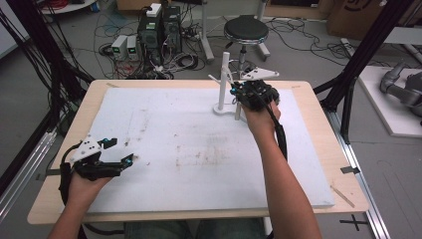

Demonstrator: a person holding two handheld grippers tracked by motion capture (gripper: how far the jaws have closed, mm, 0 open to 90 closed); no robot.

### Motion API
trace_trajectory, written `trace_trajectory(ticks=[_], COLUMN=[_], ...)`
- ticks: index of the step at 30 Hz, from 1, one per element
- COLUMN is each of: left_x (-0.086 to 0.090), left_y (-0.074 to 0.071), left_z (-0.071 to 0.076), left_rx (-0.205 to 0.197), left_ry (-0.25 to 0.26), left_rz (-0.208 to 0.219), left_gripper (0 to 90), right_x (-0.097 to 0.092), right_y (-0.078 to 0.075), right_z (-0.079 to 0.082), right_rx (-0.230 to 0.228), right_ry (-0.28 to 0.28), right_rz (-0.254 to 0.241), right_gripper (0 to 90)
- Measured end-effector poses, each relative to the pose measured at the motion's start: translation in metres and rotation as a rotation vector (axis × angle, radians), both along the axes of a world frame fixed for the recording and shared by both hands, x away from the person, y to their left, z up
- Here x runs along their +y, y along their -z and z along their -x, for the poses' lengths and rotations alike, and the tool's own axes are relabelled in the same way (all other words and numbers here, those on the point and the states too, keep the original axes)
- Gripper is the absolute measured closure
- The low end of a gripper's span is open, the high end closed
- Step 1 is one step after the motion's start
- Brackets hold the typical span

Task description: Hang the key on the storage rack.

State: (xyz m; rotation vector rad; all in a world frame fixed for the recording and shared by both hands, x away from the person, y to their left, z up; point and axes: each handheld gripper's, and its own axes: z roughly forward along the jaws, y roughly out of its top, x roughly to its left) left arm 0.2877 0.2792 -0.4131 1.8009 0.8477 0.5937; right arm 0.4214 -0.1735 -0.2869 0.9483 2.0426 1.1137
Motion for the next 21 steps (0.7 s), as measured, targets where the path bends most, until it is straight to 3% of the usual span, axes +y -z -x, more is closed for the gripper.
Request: trace_trajectory(ticks=[14,21], left_x=[0.003,0.005], left_y=[0.000,0.001], left_z=[0.002,0.002], left_rx=[0.000,0.002], left_ry=[-0.003,-0.006], left_rz=[0.003,0.006], left_gripper=[16.1,16.1], right_x=[0.006,0.008], right_y=[0.029,0.036], right_z=[-0.031,-0.035], right_rx=[0.076,0.090], right_ry=[0.054,0.061], right_rz=[0.025,0.022], right_gripper=[83.2,81.9])
